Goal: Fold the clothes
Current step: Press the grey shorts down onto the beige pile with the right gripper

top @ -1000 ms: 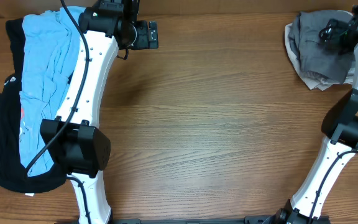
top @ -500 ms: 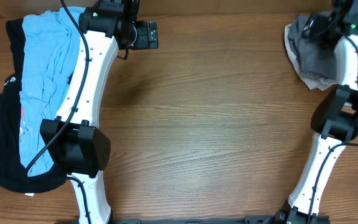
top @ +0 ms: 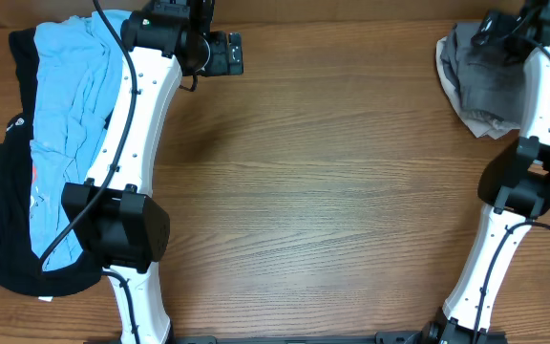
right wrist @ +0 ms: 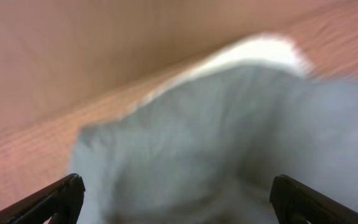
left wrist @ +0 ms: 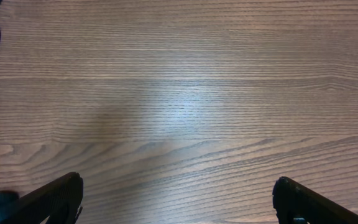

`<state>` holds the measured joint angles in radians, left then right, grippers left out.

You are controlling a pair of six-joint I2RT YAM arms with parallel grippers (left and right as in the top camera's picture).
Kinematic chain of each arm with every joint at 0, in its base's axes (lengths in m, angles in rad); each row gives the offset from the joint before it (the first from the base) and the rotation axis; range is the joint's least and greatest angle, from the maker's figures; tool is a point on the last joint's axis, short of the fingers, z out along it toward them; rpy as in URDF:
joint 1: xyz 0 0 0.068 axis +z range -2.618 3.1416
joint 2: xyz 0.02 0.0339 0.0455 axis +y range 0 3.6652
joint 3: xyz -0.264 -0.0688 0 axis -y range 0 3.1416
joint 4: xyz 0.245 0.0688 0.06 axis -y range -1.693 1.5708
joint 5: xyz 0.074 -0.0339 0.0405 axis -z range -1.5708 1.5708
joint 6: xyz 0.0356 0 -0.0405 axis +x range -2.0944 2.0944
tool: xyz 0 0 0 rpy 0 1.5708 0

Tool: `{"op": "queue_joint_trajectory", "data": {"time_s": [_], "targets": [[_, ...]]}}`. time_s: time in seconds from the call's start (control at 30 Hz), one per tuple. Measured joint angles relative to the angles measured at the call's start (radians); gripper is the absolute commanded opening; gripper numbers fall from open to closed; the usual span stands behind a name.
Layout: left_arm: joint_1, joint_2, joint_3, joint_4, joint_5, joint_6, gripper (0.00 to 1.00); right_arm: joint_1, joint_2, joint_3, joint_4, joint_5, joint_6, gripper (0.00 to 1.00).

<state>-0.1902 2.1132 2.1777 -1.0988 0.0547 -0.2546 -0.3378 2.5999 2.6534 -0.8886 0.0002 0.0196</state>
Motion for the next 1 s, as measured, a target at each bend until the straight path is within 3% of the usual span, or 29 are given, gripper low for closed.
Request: {"op": "queue_joint_trajectory", "data": {"time_s": [0.37,0.53,0.7,1.0], "targets": [[0.000,0.000,0.000,0.000,-0.022,0.000,1.00,-0.100,-0.057,0.010,0.017,0.148,0.099,1.00],[0.000,0.000,0.000,0.000,-0.023,0.000,1.00,-0.192,0.003,-0.098,0.067,0.101,0.126,1.00],[0.000,0.000,0.000,0.003,-0.030,0.000,1.00,-0.196,0.038,-0.200,0.116,0.089,0.138,1.00],[0.000,0.000,0.000,0.004,-0.031,0.000,1.00,-0.195,0.038,-0.077,-0.004,0.079,0.141,1.00]]}}
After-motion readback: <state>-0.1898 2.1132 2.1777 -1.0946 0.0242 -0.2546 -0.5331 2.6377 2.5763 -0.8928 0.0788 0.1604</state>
